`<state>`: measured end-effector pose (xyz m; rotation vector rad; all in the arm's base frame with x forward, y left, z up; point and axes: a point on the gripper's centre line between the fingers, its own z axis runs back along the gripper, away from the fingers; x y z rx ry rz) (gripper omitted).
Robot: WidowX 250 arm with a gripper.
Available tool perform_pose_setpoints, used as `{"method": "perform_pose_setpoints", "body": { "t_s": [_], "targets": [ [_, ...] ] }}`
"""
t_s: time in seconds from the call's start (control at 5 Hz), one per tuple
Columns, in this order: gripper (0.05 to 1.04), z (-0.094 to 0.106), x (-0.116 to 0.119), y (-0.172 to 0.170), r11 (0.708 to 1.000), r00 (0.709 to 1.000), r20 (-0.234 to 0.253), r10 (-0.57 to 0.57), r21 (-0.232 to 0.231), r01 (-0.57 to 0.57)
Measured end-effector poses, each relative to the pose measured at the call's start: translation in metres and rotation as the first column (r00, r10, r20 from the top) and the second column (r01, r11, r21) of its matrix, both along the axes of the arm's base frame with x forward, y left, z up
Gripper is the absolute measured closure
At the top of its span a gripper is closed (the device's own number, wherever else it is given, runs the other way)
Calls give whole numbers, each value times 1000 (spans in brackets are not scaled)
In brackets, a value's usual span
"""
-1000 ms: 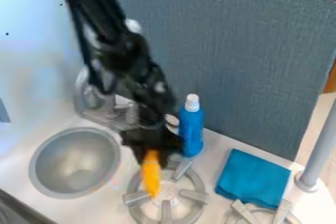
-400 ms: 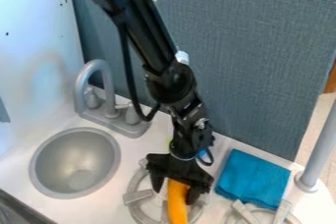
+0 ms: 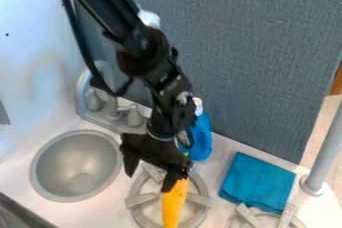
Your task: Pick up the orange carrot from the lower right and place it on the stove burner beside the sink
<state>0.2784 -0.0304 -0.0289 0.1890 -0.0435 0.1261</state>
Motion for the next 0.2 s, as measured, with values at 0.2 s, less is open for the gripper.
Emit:
{"method": "perform_pose_setpoints", "body": {
  "t_s": [0.2],
  "targets": [
    [73,29,-5,1,1000,1000,21,-6,-16,6]
  ]
}}
